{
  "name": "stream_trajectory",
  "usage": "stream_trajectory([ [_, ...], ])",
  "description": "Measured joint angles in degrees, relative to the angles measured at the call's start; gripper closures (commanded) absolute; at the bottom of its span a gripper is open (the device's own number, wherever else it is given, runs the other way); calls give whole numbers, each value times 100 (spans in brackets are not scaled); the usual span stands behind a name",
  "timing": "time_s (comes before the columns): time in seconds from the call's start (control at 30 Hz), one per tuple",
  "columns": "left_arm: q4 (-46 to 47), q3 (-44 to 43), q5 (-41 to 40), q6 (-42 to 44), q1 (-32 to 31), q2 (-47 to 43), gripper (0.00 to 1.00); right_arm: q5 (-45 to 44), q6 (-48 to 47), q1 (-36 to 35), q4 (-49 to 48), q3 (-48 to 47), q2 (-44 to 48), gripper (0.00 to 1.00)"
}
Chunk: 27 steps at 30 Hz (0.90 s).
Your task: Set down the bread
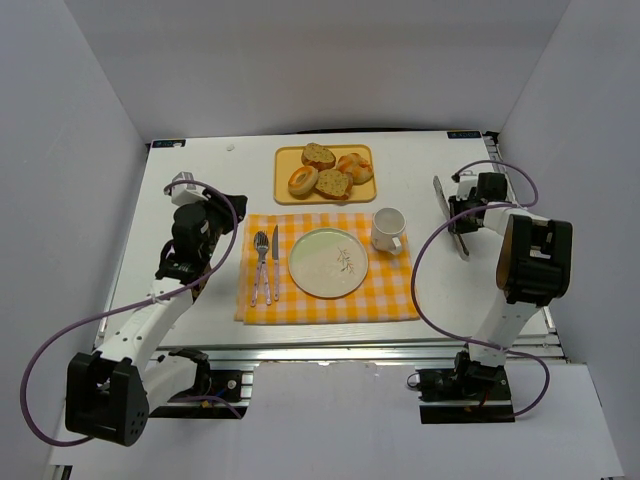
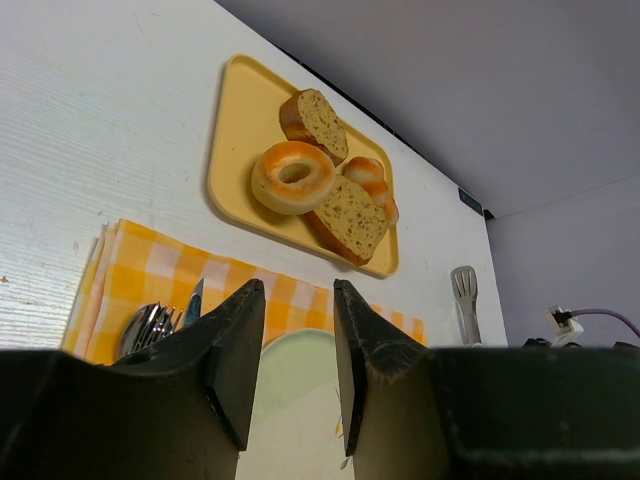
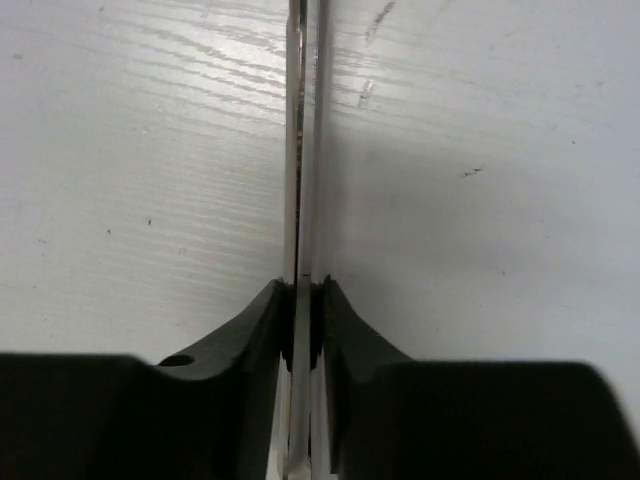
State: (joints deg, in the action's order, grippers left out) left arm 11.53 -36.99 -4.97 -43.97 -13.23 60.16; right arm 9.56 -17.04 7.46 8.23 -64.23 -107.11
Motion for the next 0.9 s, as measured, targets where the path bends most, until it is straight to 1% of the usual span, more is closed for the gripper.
stream_trajectory([
  [0.1,-42,4,-11,0,0,-37,56,197,-295,0,146,-4,63,88],
  [0.17,-42,24,-17,0,0,-87,56,463,-568,-11,389,-20,210,88],
  [0.27,-31,52,-17,-4,0,-136,56,833,-966,-90,796,-269,538,81],
  [0.3,-33,59,-17,-4,0,-136,56,949,-1078,-151,925,-468,632,76],
  [0.37,-35,68,-15,-4,0,-133,56,1156,-1237,-308,1054,-964,743,71],
  [0.4,-33,68,-15,-4,0,-133,56,1239,-1294,-413,1084,-1228,767,67],
  [0.47,-35,68,-13,-4,0,-133,56,1394,-1366,-623,1128,-1705,772,63],
  [0.63,-39,68,-17,-2,0,-133,56,1604,-1493,-1283,1331,-2485,678,60],
  [0.8,-81,70,-39,-4,0,-181,56,1744,-1578,-1821,1779,-3442,70,57],
  [0.9,-94,90,-61,-4,0,-260,56,1757,-1827,-2013,1998,-3716,-190,57],
])
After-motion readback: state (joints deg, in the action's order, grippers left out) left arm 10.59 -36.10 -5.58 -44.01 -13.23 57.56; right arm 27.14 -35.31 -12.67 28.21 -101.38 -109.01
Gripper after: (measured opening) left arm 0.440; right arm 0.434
